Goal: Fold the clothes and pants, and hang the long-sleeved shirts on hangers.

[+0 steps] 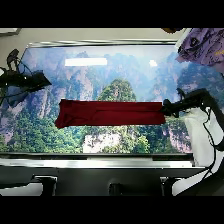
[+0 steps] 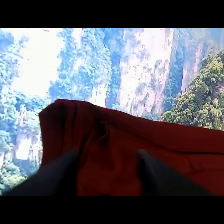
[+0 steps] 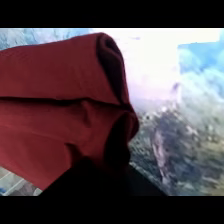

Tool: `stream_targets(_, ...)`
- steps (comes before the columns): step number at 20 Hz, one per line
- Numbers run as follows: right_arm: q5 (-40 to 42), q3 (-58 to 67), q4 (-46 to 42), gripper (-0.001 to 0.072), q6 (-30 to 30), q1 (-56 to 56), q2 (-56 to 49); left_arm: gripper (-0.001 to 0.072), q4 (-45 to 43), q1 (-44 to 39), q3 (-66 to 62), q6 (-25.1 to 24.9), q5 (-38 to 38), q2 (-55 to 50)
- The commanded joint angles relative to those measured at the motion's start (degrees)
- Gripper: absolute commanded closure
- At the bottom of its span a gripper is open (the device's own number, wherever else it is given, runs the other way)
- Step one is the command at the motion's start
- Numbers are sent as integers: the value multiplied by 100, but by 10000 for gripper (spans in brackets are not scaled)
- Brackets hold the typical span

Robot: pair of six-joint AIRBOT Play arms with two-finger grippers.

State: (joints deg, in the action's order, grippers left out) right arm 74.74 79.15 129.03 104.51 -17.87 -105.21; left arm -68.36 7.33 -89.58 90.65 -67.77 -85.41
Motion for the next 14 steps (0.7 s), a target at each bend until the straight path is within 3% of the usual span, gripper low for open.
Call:
stream_targets(1, -87, 37, -190, 685, -417, 94, 415, 685, 2, -280, -4, 0, 9, -59)
stream_targets(5, 195, 251, -931, 685, -881, 92, 1416, 687, 68, -1298, -4, 356, 26, -542)
stream_targets(8, 205, 343, -1320, 685, -1043, 94, 2199, 687, 647, -2354, -7, 503, 254, -1169)
stream_targets(14, 675, 1034, -2166, 685, -1554, 92, 3165, 687, 2485, -4120, -111, 758, 2190, -2271)
